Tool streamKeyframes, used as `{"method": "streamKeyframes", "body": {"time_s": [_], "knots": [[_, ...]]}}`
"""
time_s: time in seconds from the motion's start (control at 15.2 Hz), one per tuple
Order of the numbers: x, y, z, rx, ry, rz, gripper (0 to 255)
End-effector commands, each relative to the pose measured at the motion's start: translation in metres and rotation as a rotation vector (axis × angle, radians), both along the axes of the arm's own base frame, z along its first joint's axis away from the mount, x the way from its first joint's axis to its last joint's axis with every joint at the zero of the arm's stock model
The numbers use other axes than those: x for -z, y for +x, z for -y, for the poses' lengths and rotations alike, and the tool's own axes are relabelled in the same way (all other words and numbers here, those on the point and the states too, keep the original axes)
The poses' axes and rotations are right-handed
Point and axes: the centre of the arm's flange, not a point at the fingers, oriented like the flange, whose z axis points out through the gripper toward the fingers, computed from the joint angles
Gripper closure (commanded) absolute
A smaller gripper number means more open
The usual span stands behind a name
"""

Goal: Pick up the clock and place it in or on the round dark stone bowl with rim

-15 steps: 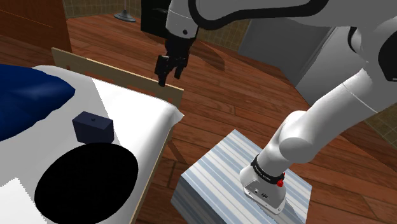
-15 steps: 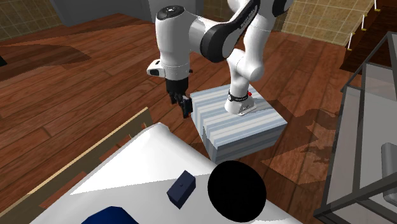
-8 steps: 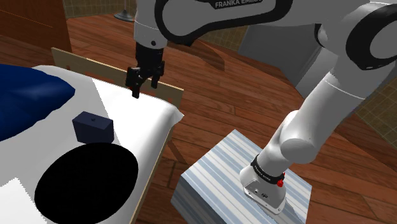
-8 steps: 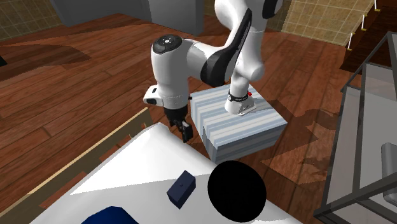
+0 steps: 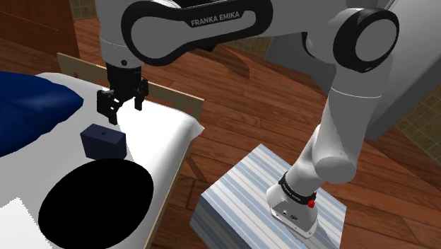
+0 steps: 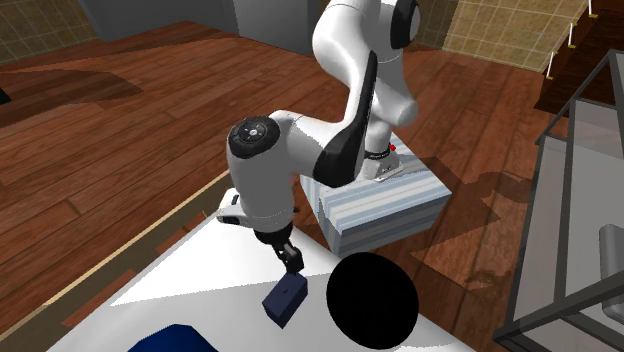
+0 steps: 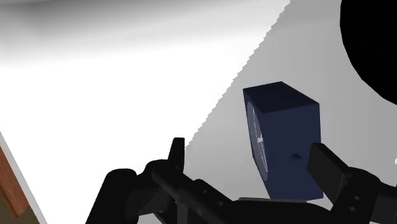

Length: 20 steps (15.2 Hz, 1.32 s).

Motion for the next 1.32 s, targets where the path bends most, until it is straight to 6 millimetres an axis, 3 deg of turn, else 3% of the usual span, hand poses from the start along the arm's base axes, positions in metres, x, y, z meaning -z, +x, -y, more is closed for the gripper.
{"method": "streamKeyframes", "body": {"time_s": [0.0, 0.26, 0.79, 1.25], "knots": [[0.013, 0.007, -0.024, -0.013, -0.002, -0.003, 0], [0.036, 0.021, -0.07, -0.039, -0.005, -0.009, 0], [0.076, 0.02, -0.07, -0.039, -0.005, -0.009, 0], [0.076, 0.02, -0.07, -0.039, -0.005, -0.009, 0]]}}
